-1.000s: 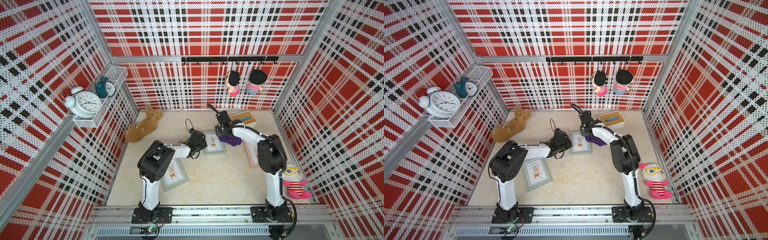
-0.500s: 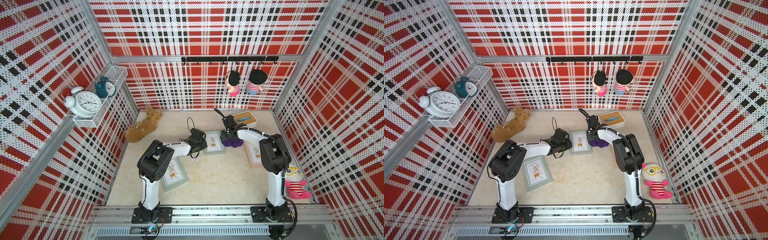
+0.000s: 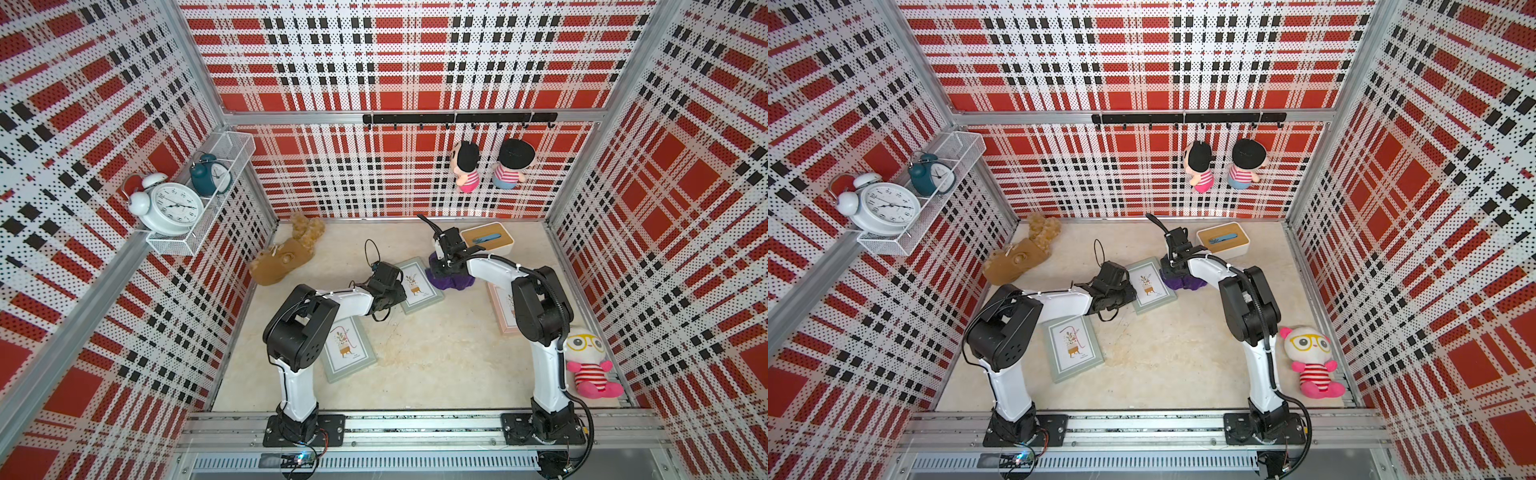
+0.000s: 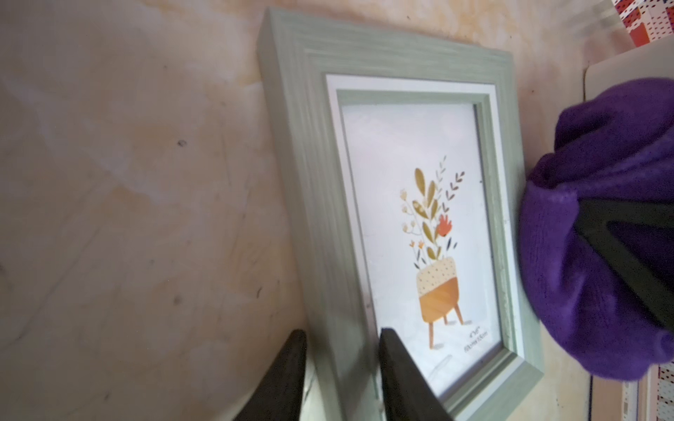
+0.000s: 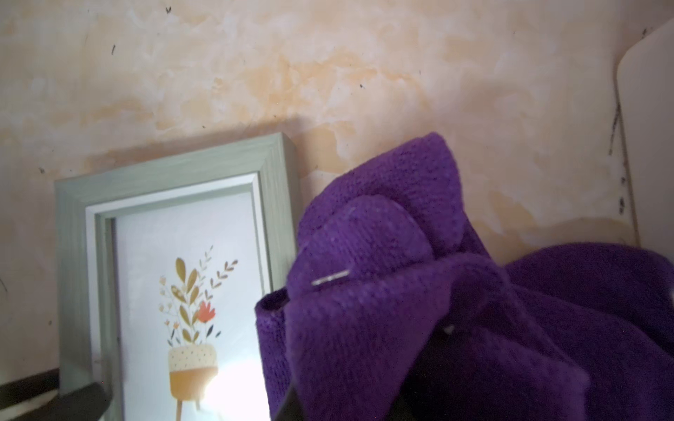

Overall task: Wipe the picture frame with a cloth
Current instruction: Wipe the dirt from the picture frame.

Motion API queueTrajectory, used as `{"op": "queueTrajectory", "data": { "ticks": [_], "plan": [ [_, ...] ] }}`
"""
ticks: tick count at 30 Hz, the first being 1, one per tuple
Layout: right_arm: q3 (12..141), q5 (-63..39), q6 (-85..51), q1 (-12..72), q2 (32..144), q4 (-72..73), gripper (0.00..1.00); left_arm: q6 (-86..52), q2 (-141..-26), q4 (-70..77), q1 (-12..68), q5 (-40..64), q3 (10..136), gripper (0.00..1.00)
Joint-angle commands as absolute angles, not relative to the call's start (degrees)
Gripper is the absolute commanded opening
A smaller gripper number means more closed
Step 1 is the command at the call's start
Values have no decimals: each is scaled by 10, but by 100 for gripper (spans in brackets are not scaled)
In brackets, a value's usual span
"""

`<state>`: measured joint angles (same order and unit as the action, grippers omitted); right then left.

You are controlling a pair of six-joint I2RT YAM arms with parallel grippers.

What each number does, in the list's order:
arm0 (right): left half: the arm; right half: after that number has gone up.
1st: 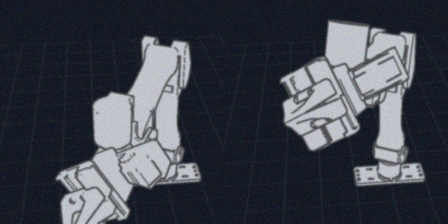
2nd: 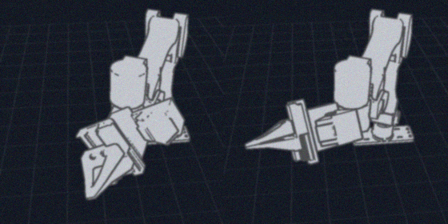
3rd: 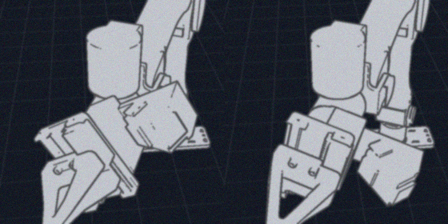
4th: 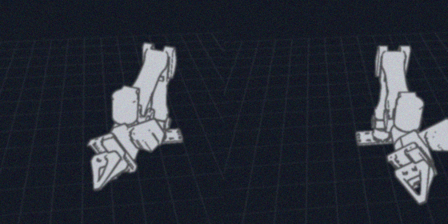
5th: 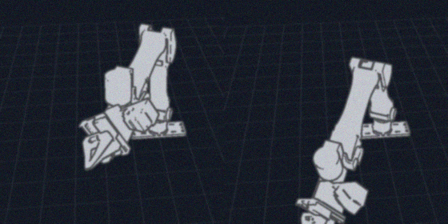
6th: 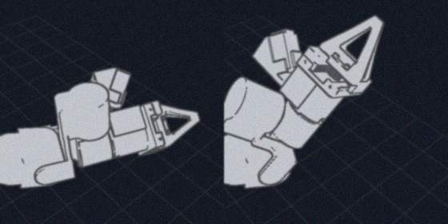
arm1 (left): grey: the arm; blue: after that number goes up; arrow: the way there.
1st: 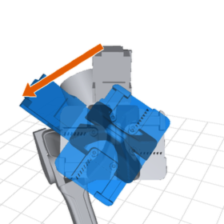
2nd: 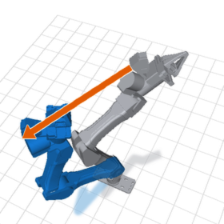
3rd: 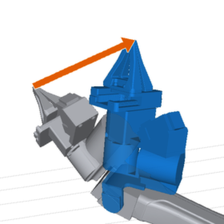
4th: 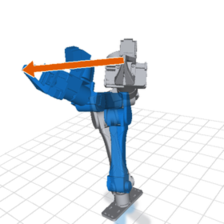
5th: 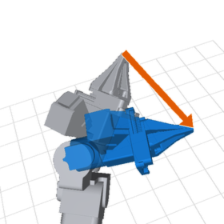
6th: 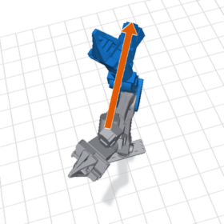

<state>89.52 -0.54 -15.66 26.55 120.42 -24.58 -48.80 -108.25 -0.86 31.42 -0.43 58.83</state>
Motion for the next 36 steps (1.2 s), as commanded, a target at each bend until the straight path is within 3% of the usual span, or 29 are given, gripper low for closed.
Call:
{"op": "queueTrajectory", "data": {
  "ticks": [1,15,25,36],
  "plan": [
    [871,4,-130,280,1136,-255,0,-491,-1084,-18,312,-7,569,36],
    [840,-89,-175,373,1214,-237,0,-525,-1087,-6,315,-29,519,27],
    [748,44,-138,301,1168,-261,0,-545,-1099,16,314,-27,501,25],
    [746,-99,-166,383,1183,-213,0,-545,-1118,18,317,-24,502,24]
  ]
}}
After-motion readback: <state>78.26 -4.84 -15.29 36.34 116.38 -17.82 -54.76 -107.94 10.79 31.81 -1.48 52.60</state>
